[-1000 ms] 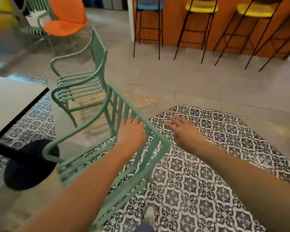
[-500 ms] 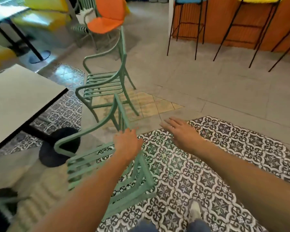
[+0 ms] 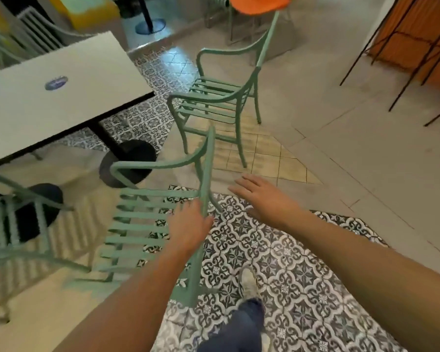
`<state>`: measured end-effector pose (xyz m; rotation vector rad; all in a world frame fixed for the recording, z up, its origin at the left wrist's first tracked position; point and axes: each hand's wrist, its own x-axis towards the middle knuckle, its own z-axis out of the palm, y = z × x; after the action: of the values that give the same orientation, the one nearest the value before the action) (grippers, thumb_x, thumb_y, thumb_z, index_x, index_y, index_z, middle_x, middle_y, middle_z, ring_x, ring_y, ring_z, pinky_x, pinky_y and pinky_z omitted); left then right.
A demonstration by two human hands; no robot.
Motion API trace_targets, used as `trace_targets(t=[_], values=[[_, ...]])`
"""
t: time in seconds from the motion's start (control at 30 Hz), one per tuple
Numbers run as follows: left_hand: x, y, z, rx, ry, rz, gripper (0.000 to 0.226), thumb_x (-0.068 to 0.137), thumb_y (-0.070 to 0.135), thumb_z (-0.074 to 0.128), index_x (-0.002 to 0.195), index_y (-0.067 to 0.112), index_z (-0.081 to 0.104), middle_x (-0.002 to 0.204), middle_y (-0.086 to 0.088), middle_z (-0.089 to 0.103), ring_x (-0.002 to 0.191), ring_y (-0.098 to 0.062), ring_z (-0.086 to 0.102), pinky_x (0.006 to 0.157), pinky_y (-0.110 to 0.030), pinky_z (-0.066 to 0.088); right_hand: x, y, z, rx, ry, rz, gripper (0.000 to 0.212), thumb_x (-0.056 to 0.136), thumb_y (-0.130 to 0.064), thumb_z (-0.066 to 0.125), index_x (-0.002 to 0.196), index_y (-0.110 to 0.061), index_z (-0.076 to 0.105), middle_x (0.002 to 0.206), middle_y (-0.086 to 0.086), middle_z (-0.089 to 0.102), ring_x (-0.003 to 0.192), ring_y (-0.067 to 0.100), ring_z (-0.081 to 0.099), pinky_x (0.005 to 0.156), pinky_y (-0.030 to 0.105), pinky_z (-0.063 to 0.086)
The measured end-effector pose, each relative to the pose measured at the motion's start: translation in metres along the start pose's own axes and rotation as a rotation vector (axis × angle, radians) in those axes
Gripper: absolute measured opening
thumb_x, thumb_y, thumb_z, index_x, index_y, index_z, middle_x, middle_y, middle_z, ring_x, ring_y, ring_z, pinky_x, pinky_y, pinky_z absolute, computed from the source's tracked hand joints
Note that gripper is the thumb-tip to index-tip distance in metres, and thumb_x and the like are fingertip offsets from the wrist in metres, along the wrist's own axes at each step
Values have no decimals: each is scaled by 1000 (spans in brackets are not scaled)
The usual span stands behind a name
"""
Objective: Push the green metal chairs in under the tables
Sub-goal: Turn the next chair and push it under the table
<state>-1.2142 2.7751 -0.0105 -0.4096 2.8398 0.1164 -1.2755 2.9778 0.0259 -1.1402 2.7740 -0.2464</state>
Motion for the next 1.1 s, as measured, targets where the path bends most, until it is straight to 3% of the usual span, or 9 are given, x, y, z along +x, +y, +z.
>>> trace_targets(t=[0.2, 0.37, 0.5, 0.67, 0.83, 0.9, 1.03, 1.1], values=[[22, -8, 2, -16, -30, -80, 66, 90, 67, 41, 135, 19, 45, 128, -5, 57, 111, -22, 57, 92, -38, 48, 75, 9, 8, -72, -75, -260, 64, 92, -23, 55, 149, -31, 27, 157, 1, 26, 146, 22, 19, 120, 41, 17], [33, -8, -5, -43, -76, -182, 69, 87, 73, 39, 132, 22, 49, 125, -2, 60, 109, -19, 58, 93, -37, 44, 122, 24, 1, -132, -162, -421, 69, 92, -32, 58, 151, -28, 22, 158, 2, 23, 148, 23, 14, 121, 41, 13], [30, -6, 2, -14, -107, -275, 79, 82, 83, 28, 128, 25, 55, 128, -2, 60, 121, -21, 51, 114, -52, 24, 152, 37, 4, -137, -258, -495, 73, 89, -48, 58, 151, -32, 22, 159, -1, 20, 148, 23, 11, 120, 47, 13], [15, 7, 8, -148, -91, -462, 74, 82, 80, 36, 136, 31, 50, 135, 2, 56, 129, -18, 47, 117, -51, 10, 190, 49, 15, -222, -306, -674, 71, 88, -59, 52, 149, -36, 23, 159, -2, 22, 148, 22, 12, 119, 50, 10], [-5, 26, 21, -316, -67, -631, 70, 84, 76, 40, 133, 28, 50, 132, 2, 56, 124, -19, 48, 116, -49, 22, 216, 53, 23, -222, -397, -772, 73, 87, -66, 47, 149, -37, 23, 159, -3, 22, 148, 21, 10, 116, 62, 4], [-18, 35, 29, -370, -47, -730, 72, 83, 77, 37, 134, 28, 50, 133, 3, 55, 126, -19, 47, 114, -48, 24, 226, 61, 21, -244, -404, -767, 77, 83, -73, 39, 149, -37, 25, 157, -3, 25, 147, 22, 13, 114, 65, 1], [-50, 51, 52, -458, -33, -923, 65, 85, 75, 31, 125, 29, 54, 123, 6, 58, 120, -17, 52, 114, -48, 29, 249, 76, 28, -322, -398, -767, 101, 66, -89, -5, 142, -38, 38, 142, -8, 46, 139, 21, 33, 113, 65, 2], [-61, 57, 60, -488, 1, -957, 59, 87, 70, 26, 121, 31, 53, 117, 9, 59, 116, -15, 55, 112, -48, 33, 254, 76, 32, -342, -396, -762, 97, 67, -86, -3, 138, -39, 42, 136, -11, 51, 135, 20, 37, 113, 65, 4]])
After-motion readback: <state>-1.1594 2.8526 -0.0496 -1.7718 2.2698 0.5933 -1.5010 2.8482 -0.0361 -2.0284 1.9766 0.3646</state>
